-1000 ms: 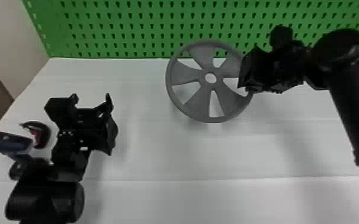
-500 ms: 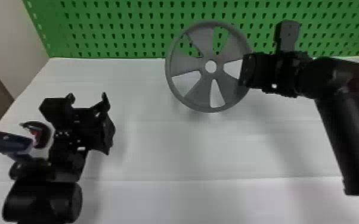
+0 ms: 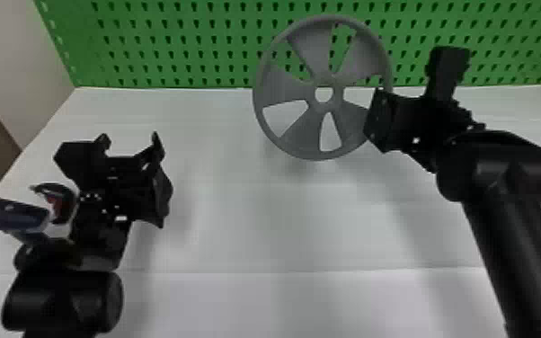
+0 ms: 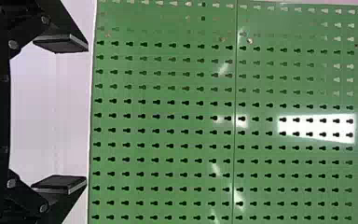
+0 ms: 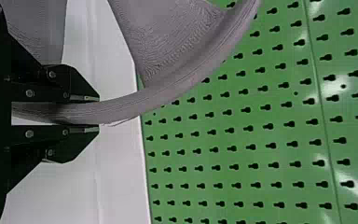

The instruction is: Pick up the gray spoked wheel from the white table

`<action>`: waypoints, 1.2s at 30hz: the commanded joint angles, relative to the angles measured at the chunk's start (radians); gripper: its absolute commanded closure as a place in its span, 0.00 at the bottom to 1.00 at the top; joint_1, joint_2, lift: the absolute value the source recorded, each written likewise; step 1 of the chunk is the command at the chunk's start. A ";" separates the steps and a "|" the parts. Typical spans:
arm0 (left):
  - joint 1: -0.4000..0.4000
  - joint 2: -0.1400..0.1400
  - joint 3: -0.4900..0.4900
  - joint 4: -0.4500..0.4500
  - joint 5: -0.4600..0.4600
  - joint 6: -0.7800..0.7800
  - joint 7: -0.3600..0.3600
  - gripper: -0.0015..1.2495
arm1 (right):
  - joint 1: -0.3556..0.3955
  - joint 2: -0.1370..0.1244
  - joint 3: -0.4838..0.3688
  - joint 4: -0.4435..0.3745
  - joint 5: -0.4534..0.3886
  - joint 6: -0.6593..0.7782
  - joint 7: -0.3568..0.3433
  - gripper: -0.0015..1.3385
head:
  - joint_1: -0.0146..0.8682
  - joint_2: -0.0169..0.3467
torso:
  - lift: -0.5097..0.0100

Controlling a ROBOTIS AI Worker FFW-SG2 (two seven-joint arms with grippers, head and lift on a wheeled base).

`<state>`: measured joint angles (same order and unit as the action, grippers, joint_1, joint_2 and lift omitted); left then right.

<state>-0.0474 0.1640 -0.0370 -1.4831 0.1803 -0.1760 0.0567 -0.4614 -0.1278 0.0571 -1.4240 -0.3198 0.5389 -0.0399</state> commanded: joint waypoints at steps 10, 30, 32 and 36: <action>-0.003 -0.001 -0.007 -0.016 0.007 0.000 0.000 0.21 | 0.156 0.059 -0.026 -0.003 0.166 -0.450 0.005 0.79 | 0.89 0.17 | 0.79; -0.006 -0.003 -0.027 -0.016 0.013 0.000 0.002 0.21 | 0.230 0.089 -0.008 0.054 0.234 -0.640 0.005 0.79 | 0.89 0.17 | 0.79; -0.006 -0.003 -0.029 -0.016 0.013 0.001 0.002 0.21 | 0.233 0.089 -0.005 0.057 0.231 -0.645 0.005 0.79 | 0.89 0.17 | 0.79; -0.006 -0.003 -0.030 -0.016 0.004 0.001 0.002 0.21 | 0.237 0.086 0.000 0.068 0.220 -0.659 0.005 0.79 | 0.89 0.17 | 0.79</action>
<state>-0.0538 0.1610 -0.0659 -1.4987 0.1923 -0.1760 0.0583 -0.2292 -0.0392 0.0525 -1.3647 -0.0921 -0.1068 -0.0353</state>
